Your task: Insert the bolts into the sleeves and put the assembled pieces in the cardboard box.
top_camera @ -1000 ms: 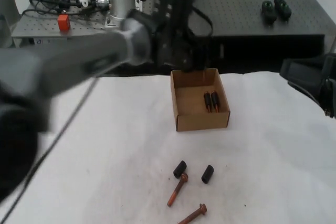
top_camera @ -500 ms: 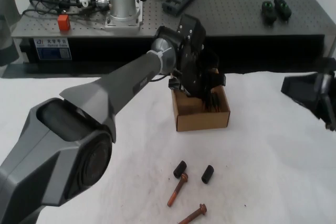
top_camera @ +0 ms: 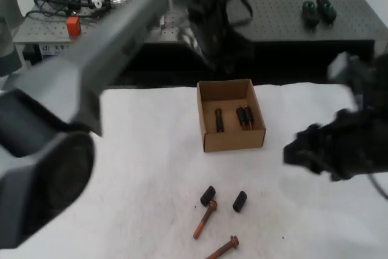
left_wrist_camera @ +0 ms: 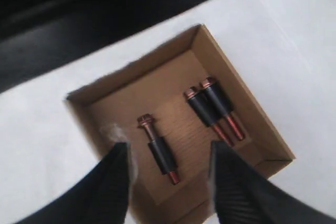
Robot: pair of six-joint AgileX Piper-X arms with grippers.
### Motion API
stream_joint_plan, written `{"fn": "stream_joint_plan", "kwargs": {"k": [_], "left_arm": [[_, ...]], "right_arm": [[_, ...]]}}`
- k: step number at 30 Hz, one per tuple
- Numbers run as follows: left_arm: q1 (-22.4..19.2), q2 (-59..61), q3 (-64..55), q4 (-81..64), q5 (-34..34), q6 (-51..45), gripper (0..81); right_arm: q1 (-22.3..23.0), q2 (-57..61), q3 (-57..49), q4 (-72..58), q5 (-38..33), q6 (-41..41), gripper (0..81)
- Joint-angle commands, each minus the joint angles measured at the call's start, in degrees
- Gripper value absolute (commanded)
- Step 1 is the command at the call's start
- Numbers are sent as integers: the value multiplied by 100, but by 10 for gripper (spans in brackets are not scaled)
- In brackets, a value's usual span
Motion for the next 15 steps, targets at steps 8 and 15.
{"fn": "stream_joint_plan", "kwargs": {"k": [8, 15], "left_arm": [[121, -1813, 2547, -347, -622, 187, 284], [121, -3768, 5346, -1725, -288, 96, 284]], "right_arm": [[309, 1085, -513, 187, 346, 22, 339], [319, 2317, -1233, 211, 346, 61, 339]]}}
